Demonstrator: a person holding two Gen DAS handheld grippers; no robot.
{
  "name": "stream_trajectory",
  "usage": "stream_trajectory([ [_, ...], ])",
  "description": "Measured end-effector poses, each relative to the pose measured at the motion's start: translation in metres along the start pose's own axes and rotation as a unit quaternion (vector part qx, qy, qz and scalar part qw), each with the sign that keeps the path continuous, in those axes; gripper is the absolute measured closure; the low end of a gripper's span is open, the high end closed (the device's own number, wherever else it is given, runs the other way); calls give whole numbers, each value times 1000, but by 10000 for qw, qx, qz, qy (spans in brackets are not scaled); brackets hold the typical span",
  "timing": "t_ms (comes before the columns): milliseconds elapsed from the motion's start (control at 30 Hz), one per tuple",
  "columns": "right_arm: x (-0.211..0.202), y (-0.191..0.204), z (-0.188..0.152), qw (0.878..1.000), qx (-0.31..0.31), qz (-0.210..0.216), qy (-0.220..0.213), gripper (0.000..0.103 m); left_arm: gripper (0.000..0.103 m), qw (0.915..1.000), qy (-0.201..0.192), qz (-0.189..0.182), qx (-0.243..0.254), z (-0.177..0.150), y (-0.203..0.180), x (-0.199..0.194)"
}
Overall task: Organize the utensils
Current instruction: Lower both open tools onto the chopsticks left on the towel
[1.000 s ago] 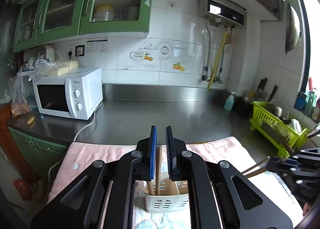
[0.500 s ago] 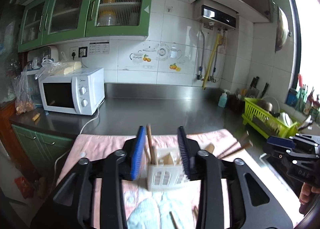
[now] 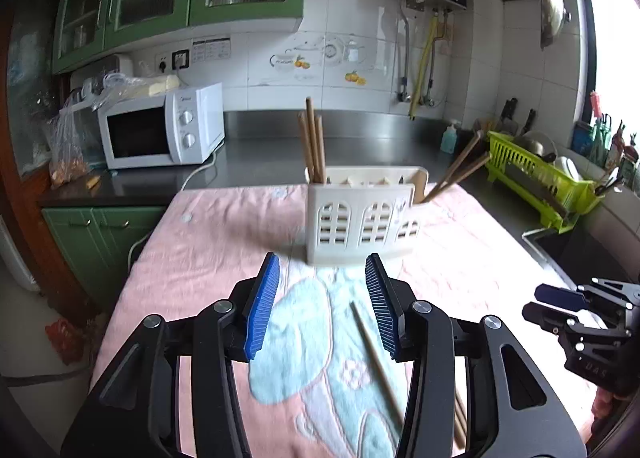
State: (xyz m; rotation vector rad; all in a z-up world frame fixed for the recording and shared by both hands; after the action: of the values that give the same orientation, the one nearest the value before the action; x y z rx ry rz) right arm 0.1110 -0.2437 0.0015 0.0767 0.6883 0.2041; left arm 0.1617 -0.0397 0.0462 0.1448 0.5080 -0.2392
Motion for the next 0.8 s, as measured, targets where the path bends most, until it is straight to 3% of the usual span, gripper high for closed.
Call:
stream_trajectory([
  [400, 32, 5, -100, 9961, 386, -7, 796, 74, 51, 9986, 489, 33, -211, -73, -2, -2],
  [800, 48, 2, -120, 9922, 628, -88, 1073, 78, 49, 9955, 878, -35, -356, -110, -8, 9],
])
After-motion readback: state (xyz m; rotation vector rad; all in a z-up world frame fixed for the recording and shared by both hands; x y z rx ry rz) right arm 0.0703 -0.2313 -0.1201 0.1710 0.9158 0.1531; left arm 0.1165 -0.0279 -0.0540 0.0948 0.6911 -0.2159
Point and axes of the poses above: each gripper's, at about its wrist camera, not at the fingertips, and x roughly the way its jaws point, y to its left, z to its top, the point moved 5 cm from there along x, roughly the way its jaws point, and after that the axes turned 9 degrees about x, right-handed, at the moved point
